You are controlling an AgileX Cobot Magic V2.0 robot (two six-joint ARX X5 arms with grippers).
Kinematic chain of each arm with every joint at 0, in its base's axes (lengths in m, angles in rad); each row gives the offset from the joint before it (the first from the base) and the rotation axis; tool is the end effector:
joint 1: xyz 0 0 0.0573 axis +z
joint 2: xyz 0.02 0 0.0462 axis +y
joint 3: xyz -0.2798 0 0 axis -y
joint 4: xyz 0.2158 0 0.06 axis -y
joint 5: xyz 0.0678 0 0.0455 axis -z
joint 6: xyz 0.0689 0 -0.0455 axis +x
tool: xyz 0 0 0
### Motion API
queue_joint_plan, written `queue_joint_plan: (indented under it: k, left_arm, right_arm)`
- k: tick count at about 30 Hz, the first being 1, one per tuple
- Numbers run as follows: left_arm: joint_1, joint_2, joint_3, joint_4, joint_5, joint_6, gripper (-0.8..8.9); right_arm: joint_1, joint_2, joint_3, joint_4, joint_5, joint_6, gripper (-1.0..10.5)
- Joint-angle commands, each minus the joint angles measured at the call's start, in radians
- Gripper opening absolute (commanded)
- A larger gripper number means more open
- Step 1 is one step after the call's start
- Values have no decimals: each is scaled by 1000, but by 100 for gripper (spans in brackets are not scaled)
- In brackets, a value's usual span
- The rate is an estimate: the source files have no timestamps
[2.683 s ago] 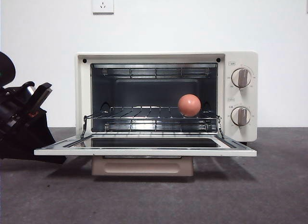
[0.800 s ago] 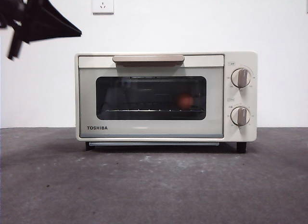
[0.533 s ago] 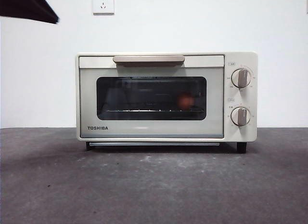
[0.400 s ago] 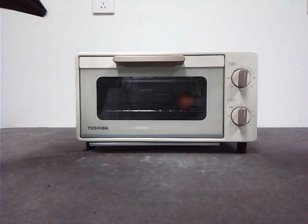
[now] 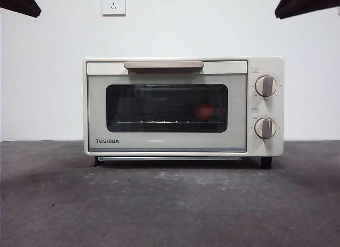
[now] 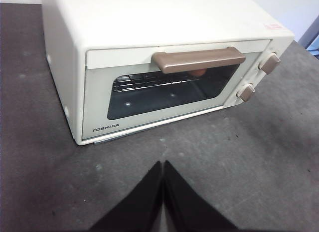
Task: Eggoven
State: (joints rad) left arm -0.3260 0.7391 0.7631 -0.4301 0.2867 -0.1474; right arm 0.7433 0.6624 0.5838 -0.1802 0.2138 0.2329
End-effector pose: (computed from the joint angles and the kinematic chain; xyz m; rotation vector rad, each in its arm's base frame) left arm 0.1363 -0.0667 0.3043 -0.1327 0.4561 -0.5726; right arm 0.1202 0.0906 0.2839 0.1059 0.2920 0.4959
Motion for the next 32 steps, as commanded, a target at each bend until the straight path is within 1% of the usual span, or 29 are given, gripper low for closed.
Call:
queue_joint_plan:
  k: [1,5,20,21,22,23,24,26,27,30,32]
  left_arm:
    - [-7,4,2,11,-2,11,6]
    - [-6,4,2,6,-2,7,6]
    - [-6,6,3,6,-2,8,6]
    - [-6,5,2,10,-5,43,6]
    - [-6,2,2,11,-15,105,6]
    - [2,-11,0,12,-44,158,6]
    - [13,-29,-4,19,-79,187,6]
    - [65,-75,-34,84,-160,200,6]
    - [99,-109,-61,134,-180,201,6]
    - [193,-219,-167,286,-188,221,6]
    - [248,-284,-241,368,-218,237,6]
  right_arm:
    - [7,2,7,39,6,-13,3]
    - [7,2,7,70,31,-12,3]
    - [7,2,7,83,31,-12,3]
    - [7,2,7,83,31,-13,3]
    - [7,2,7,83,31,-13,3]
    - [7,2,7,83,31,-12,3]
    - [7,2,7,83,31,-12,3]
    - [7,2,7,83,31,-13,3]
    - [7,2,7,83,31,-12,3]
    - [7,2,7,83,31,-12,3]
    - [7,2,7,83,31,-13,3]
